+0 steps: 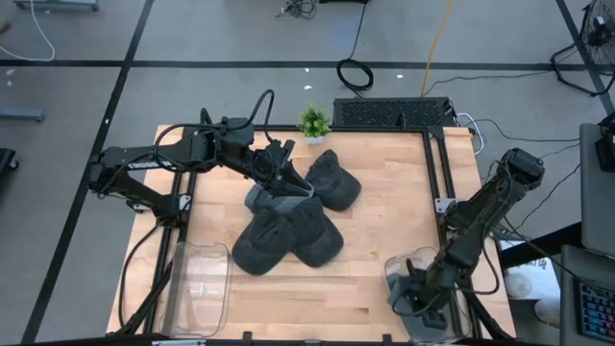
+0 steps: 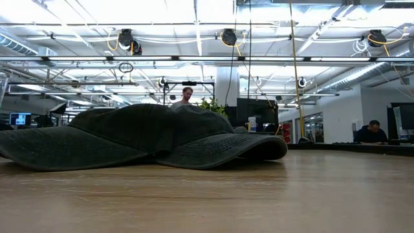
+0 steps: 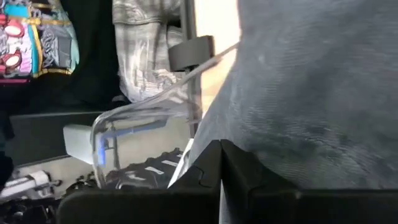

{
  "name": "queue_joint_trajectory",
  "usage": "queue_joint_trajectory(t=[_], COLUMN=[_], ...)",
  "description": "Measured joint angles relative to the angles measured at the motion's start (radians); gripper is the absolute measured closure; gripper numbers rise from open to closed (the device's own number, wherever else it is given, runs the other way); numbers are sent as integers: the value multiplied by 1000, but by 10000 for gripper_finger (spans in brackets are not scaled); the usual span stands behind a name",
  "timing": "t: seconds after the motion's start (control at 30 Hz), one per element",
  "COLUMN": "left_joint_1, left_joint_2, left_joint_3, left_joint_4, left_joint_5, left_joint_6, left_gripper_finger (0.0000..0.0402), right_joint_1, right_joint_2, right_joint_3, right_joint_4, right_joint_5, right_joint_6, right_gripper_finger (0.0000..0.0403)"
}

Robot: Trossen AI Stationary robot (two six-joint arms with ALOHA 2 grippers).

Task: Pick & Place hat
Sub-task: Put the bottom gray cap into the right transparent bin

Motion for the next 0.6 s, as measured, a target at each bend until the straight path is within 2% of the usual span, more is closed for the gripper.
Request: queue_joint_trajectory(t=[0.17,0.33,0.53,0.6], left_joint_1=[0,0,0,0], left_joint_2=[0,0,0,0], left_joint_3=[0,0,0,0], left_joint_4=[0,0,0,0], left_joint_5=[0,0,0,0], left_joint_6=[0,0,0,0], left_gripper_finger=[325,325,325,325], right_joint_1=[-25,-28,-28,-21], right_joint_2=[1,-8,-8,-6], right_joint_3=[-9,-9,62,91], right_joint_4=[-27,-27,-221,-237], right_joint_5=[32,53,104,96], right_joint_6=[41,4,-28,-53], right_gripper_finger=[403,403,403,403])
